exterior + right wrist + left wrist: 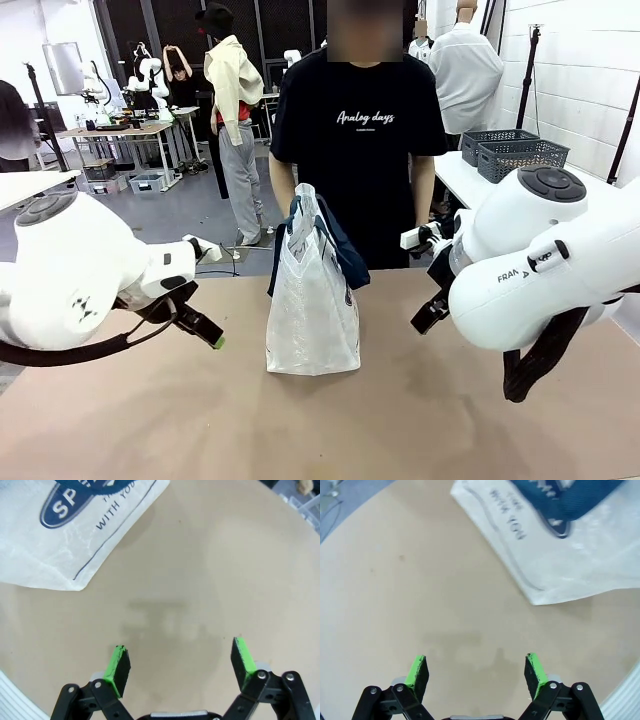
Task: Transfer purchased items from the store into the shopping bag.
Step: Open the Reusable shopping bag in the center of the table.
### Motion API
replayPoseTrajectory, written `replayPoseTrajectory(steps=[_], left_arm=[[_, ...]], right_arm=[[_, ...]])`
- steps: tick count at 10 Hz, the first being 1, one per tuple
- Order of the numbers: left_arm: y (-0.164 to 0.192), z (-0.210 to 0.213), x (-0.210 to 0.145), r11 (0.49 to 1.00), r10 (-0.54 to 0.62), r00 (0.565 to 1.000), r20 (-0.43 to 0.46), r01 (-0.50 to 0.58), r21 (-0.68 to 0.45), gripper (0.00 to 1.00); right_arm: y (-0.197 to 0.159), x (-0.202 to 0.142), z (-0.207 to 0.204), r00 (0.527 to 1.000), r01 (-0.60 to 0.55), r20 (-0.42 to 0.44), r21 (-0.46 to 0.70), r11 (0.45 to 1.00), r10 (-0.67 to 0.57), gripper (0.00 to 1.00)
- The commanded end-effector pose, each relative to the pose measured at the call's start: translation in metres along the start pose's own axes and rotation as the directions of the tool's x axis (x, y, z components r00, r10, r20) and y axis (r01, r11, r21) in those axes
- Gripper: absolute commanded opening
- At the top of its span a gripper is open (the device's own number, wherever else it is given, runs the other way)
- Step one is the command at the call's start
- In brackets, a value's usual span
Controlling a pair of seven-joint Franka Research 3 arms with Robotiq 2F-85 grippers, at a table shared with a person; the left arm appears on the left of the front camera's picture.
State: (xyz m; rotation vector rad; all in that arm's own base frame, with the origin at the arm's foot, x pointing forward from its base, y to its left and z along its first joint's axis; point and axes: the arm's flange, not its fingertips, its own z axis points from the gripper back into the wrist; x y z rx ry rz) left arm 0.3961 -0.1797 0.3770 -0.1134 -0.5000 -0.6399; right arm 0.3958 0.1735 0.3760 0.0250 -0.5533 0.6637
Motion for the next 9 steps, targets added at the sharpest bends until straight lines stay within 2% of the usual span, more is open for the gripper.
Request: replayPoseTrajectory(steps=[1,2,4,6,9], left_arm=[[0.014,0.024,0.014,0.989,0.040,0.999,-0.036,-0.044,-0.140,1.00],[0.014,0.034,0.022,0.988,0.080,0.996,-0.043,-0.085,-0.128,1.00],[0.019,0.046,0.035,0.987,0.093,0.995,-0.048,-0.098,-0.130,1.00],[0.020,0.063,0.053,0.989,0.080,0.996,-0.030,-0.083,-0.123,1.00],[0.017,0.091,0.105,0.989,0.004,1.000,0.006,-0.004,-0.150,1.00]], right_arm=[[0.005,0.022,0.014,0.999,0.047,-0.021,0.059,0.997,-0.045,1.00],[0.003,0.030,0.024,0.998,0.067,-0.022,0.071,0.995,-0.065,1.00],[-0.002,0.047,0.044,0.997,0.069,-0.027,0.093,0.993,-0.067,1.00],[-0.006,0.069,0.069,0.998,0.063,-0.031,0.138,0.988,-0.059,1.00],[-0.016,0.129,0.107,0.997,0.072,-0.016,0.124,0.990,-0.070,1.00]])
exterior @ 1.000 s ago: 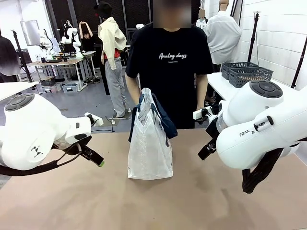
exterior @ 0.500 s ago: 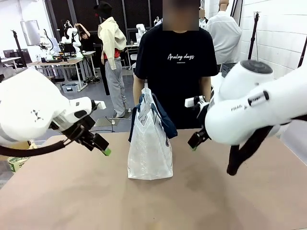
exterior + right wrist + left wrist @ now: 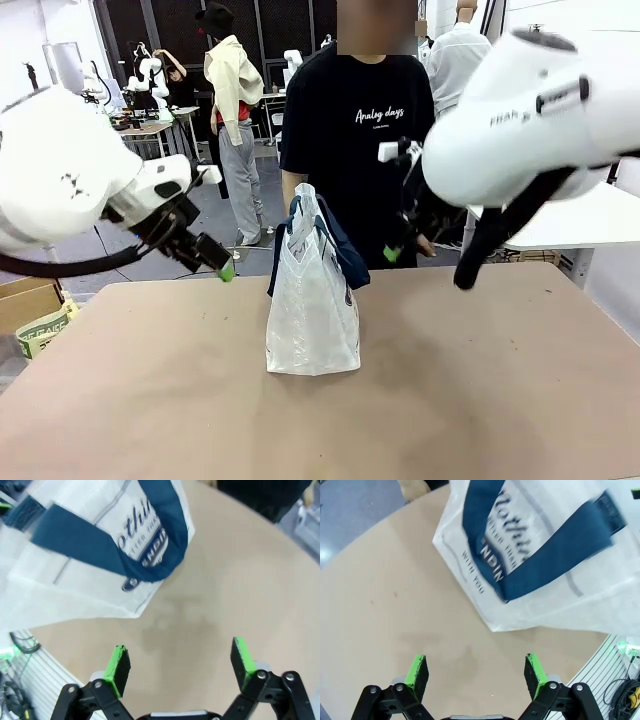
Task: Transfer purchased items from the store into the shopping bag.
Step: Open the Reusable shopping bag in the center of the table.
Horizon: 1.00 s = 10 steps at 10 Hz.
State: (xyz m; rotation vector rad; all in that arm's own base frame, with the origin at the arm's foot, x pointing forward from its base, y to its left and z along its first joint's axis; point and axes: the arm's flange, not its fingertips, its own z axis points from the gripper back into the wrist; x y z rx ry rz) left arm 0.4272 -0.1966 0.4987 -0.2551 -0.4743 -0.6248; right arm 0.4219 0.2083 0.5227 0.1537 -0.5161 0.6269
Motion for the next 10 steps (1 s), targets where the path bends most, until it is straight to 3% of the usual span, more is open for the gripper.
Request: replayPoseTrajectory(steps=[1,3,4,5,8,10], left_arm=[[0.001,0.006,0.033,0.999,-0.043,0.999,-0.010,0.043,-0.027,1.00],[-0.011,0.015,0.068,0.999,0.046,0.999,-0.014,-0.046,0.012,1.00],[-0.015,0.020,0.079,1.000,0.011,1.000,-0.011,-0.011,-0.010,1.00],[-0.008,0.020,0.069,0.999,-0.030,0.999,-0.012,0.030,-0.039,1.00],[-0.016,0.019,0.074,1.000,-0.001,1.000,0.004,0.001,-0.025,1.00],[-0.038,0.018,0.094,0.993,0.114,0.993,-0.038,-0.115,-0.010,1.00]], right_arm=[[-0.005,0.040,0.004,1.000,0.007,-0.013,-0.010,1.000,-0.007,1.00],[-0.002,0.083,0.009,0.999,0.038,-0.001,-0.022,0.999,-0.038,1.00],[-0.001,0.099,0.004,0.998,0.058,-0.003,-0.041,0.997,-0.058,1.00],[-0.002,0.061,0.017,1.000,0.005,0.021,-0.005,1.000,-0.005,1.00],[-0.002,0.061,0.017,1.000,0.005,0.021,-0.005,1.000,-0.005,1.00],[0.007,0.089,0.011,0.997,0.078,0.005,0.008,0.997,-0.078,1.00]])
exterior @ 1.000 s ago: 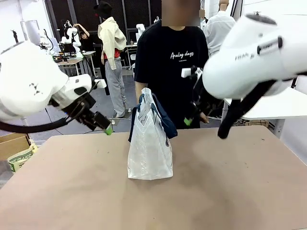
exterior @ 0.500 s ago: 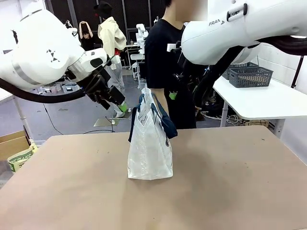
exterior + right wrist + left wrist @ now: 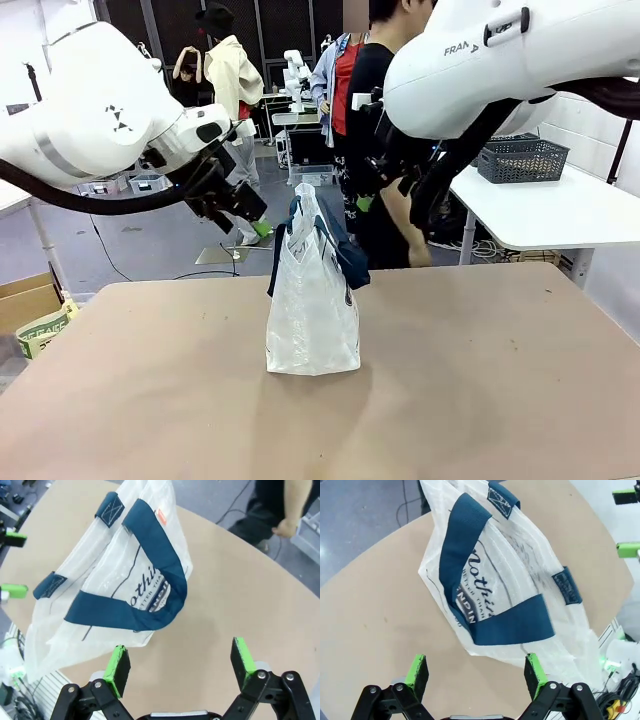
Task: Transfer purchased items from the store into the shopping bag.
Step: Open the Reusable shopping bag in the center of the table.
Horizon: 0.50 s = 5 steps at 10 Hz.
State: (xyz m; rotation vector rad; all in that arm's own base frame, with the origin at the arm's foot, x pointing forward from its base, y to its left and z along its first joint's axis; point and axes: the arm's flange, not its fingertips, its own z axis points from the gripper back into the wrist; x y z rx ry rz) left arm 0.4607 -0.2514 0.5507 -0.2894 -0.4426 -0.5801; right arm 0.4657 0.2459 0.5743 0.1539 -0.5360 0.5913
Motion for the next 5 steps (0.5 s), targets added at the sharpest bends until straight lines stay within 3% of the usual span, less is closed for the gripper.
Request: replayPoseTrajectory(steps=[1,3,5], left_arm=[[-0.020,0.011,0.029,0.992,0.119,0.993,-0.020,-0.118,0.050,1.00],[-0.040,0.020,0.046,0.972,0.223,0.974,-0.038,-0.219,0.081,1.00],[-0.045,0.015,0.052,0.967,0.253,0.964,-0.085,-0.248,0.059,1.00]], right_arm=[[0.010,0.030,-0.008,0.992,0.107,-0.073,0.030,0.994,-0.104,1.00],[0.015,0.063,-0.017,0.985,0.155,-0.070,0.006,0.988,-0.155,1.00],[0.010,0.086,-0.036,0.971,0.224,-0.080,-0.011,0.975,-0.224,1.00]])
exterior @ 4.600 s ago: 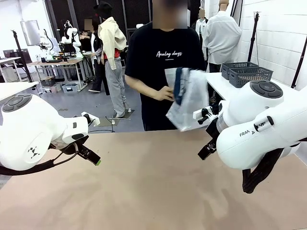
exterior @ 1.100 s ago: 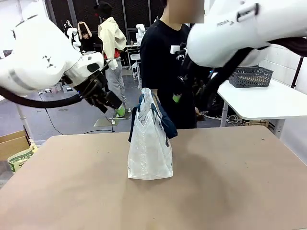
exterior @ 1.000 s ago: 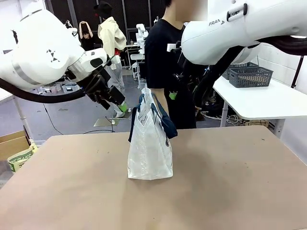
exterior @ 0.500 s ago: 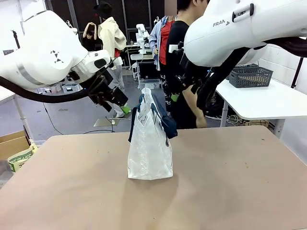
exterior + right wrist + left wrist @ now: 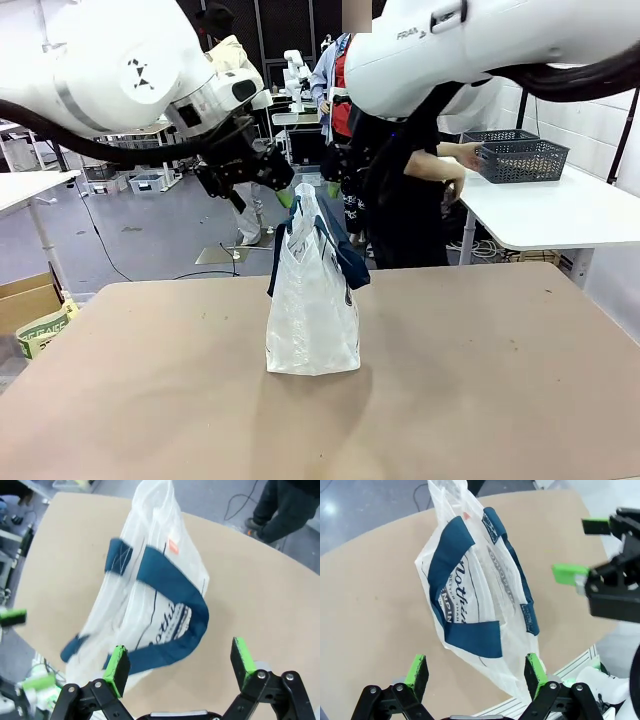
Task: Transfer purchased items from the store into the shopping bag.
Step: Open the Reusable shopping bag in the center of the table.
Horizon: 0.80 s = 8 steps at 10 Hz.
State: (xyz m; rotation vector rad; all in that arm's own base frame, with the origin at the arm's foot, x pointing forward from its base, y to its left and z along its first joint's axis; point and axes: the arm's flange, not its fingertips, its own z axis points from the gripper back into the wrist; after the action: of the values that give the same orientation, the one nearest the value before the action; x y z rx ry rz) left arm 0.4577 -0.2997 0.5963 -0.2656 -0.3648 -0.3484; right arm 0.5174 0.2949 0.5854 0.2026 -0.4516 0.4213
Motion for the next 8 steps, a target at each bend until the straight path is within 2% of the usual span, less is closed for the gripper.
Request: replayPoseTrajectory(steps=[1,2,3,4,5,6,8], left_arm=[[0.002,-0.013,0.015,0.998,0.054,0.997,-0.048,-0.055,-0.033,1.00],[0.007,-0.020,0.021,0.998,0.012,0.997,-0.077,-0.016,-0.054,1.00],[-0.001,-0.006,0.004,1.000,0.018,1.000,-0.024,-0.019,-0.011,1.00],[-0.001,-0.006,0.004,1.000,0.018,1.000,-0.024,-0.019,-0.011,1.00],[0.001,-0.020,0.011,0.999,0.029,0.998,-0.052,-0.031,-0.026,1.00],[0.003,-0.034,0.019,0.998,0.034,0.999,-0.040,-0.036,-0.054,1.00],[0.006,-0.039,0.024,0.996,0.069,0.996,-0.055,-0.072,-0.061,1.00]], right_arm=[[-0.001,0.034,-0.017,0.997,0.078,-0.022,0.006,0.997,-0.077,1.00],[0.001,0.037,-0.028,0.999,0.021,-0.037,0.002,1.000,-0.021,1.00],[-0.003,0.014,-0.010,0.999,0.034,-0.004,0.007,0.999,-0.034,1.00],[-0.003,0.014,-0.010,0.999,0.034,-0.004,0.007,0.999,-0.034,1.00],[-0.005,0.027,-0.025,0.999,0.040,-0.014,0.019,0.999,-0.040,1.00],[-0.005,0.030,-0.029,0.997,0.072,-0.027,0.058,0.996,-0.070,1.00],[0.002,0.034,-0.044,0.993,0.105,-0.061,0.099,0.989,-0.099,1.00]])
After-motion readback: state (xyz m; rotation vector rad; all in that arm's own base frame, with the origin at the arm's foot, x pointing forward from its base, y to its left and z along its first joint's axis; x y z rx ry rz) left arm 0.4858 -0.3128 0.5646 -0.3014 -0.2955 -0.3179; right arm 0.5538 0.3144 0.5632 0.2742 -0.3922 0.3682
